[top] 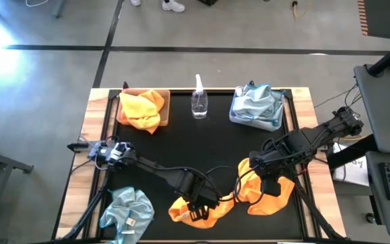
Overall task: Sort microfiber towel by color & place in baskets
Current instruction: Put the yellow towel into the orange bin
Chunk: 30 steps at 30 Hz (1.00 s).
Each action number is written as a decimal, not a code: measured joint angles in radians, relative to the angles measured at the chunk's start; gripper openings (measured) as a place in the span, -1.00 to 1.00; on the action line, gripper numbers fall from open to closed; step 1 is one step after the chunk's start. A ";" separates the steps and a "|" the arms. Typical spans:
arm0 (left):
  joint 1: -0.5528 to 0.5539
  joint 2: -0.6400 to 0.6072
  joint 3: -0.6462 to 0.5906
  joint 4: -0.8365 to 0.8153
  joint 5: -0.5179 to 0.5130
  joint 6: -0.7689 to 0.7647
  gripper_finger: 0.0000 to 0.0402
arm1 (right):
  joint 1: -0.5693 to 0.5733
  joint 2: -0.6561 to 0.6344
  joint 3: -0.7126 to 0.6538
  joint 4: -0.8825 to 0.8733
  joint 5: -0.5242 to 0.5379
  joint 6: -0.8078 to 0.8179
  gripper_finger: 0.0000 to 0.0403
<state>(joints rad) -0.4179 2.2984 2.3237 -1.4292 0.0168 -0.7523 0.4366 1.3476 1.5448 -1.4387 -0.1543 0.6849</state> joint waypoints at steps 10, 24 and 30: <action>0.001 0.044 -0.002 0.021 -0.004 0.030 -0.24 | 0.000 0.000 0.000 0.000 0.001 -0.017 -0.66; 0.002 0.140 -0.002 0.069 0.013 0.126 -0.24 | 0.000 0.000 0.000 0.004 0.025 -0.008 -0.66; 0.004 0.170 -0.002 0.077 0.020 0.166 -0.24 | 0.000 0.000 0.000 0.007 0.025 -0.004 -0.66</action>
<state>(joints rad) -0.4141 2.4688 2.3215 -1.3525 0.0368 -0.5861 0.4366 1.3476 1.5448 -1.4315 -0.1295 0.6805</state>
